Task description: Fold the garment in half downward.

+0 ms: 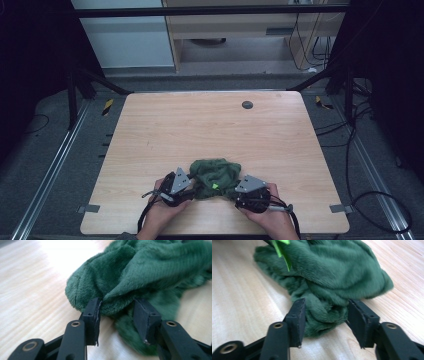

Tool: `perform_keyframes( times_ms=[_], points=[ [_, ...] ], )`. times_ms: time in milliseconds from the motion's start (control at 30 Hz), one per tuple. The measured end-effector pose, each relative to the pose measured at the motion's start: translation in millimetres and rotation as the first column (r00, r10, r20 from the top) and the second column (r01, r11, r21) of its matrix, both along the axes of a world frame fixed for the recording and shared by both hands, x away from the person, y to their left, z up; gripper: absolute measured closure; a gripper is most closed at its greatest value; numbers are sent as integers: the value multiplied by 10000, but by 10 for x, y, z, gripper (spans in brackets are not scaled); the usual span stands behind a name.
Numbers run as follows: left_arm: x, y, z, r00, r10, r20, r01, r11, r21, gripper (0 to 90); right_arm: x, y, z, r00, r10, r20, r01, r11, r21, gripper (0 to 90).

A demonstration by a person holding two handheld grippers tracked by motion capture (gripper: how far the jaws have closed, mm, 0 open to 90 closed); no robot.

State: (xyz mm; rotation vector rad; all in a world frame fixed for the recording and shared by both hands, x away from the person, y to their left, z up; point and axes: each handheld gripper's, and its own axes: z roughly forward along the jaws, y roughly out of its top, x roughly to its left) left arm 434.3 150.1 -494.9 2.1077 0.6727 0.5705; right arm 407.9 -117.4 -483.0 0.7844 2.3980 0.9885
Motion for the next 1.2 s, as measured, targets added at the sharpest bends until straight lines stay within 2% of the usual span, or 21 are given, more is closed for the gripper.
perform_keyframes(
  times_ms=[133, 167, 200, 267, 300, 333, 467, 500, 667, 800, 833, 967, 1200],
  points=[
    [-1, 35, -17, 9997, 64, -225, -66, 9999, -83, 512, 27, -30, -8, 9995, -309, 30, 308, 9995, 117, 430],
    [-12, 48, -11, 9995, 74, -299, -76, 10000, -64, 488, 30, -36, -11, 9995, -324, 27, 323, 9994, 134, 420],
    [-28, 64, -3, 9992, 162, -370, -164, 9998, -65, 410, 32, -50, -10, 9991, -422, 19, 422, 9990, 156, 386],
    [-53, 102, 9, 9988, 232, -427, -236, 9997, -85, 351, 33, -58, -7, 9989, -474, 48, 473, 9988, 140, 366],
    [-60, 126, 20, 9983, 283, -507, -290, 9995, -129, 324, 40, -81, -3, 9982, -606, 39, 605, 9981, 150, 312],
    [-61, 149, 30, 9980, 353, -529, -364, 9991, -198, 324, 40, -81, -3, 9982, -606, 39, 605, 9981, 150, 312],
    [4, 250, 49, 9892, 870, -1182, -928, 9947, -443, 166, 107, -185, 2, 9919, -1240, -274, 1249, 9915, 362, 169],
    [4, 250, 49, 9892, 870, -1182, -928, 9947, -443, 146, 107, -185, 2, 9919, -1240, -274, 1249, 9915, 362, 169],
    [80, 382, 67, 9810, 1252, -1482, -1351, 9891, -587, 119, 177, -348, 30, 9809, -1858, -579, 1899, 9789, 759, 115],
    [131, 482, 69, 9760, 1517, -1561, -1633, 9845, -640, 111, 237, -525, 37, 9676, -2346, -940, 2440, 9639, 1064, 78],
    [147, 508, 64, 9744, 1563, -1614, -1682, 9837, -629, 111, 237, -525, 37, 9676, -2346, -940, 2440, 9639, 1064, 78],
    [207, 597, 47, 9684, 1801, -1723, -1921, 9798, -554, 107, 319, -642, -1, 9579, -2570, -1283, 2709, 9568, 1058, 62],
    [278, 636, 41, 9680, 1828, -1717, -1914, 9809, -343, 81, 447, -733, -46, 9537, -2622, -1475, 2782, 9551, 1015, 60]
  ],
)
